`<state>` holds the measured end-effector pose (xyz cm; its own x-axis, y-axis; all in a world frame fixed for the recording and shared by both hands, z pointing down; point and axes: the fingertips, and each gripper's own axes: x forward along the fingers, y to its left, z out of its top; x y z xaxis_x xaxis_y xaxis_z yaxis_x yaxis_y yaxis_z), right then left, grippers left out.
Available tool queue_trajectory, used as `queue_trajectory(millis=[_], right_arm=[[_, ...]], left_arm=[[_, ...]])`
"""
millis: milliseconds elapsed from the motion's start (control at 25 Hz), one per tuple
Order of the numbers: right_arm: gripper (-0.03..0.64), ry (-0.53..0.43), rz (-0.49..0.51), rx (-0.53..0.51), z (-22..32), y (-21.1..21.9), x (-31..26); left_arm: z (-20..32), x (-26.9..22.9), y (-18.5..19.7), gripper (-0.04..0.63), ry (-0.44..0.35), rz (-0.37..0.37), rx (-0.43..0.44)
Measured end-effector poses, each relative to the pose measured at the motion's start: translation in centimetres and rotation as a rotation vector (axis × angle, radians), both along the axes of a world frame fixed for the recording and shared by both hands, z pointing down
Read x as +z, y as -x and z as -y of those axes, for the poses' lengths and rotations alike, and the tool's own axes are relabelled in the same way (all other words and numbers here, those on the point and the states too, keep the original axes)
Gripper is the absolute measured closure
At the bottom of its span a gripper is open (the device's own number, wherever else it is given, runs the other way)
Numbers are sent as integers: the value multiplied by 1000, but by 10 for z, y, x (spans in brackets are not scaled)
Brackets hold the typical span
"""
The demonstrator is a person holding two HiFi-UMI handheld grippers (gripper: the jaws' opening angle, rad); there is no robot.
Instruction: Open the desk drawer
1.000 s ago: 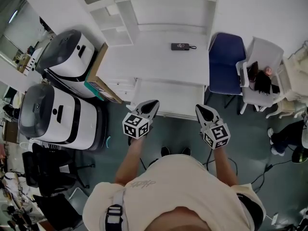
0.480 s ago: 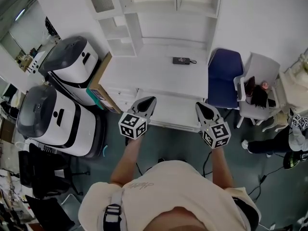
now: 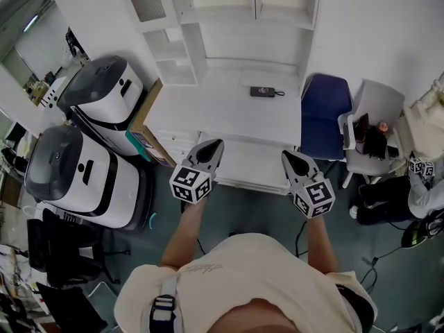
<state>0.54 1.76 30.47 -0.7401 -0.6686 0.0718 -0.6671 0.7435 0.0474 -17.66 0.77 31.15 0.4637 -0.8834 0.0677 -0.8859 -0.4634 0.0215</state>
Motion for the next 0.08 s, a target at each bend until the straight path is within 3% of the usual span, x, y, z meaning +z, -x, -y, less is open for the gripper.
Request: queue_trajectory(millis=[80], right_arm=[[620, -1, 8, 7, 2, -1, 1]], left_arm=[[0, 2, -3, 592, 2, 4, 7]])
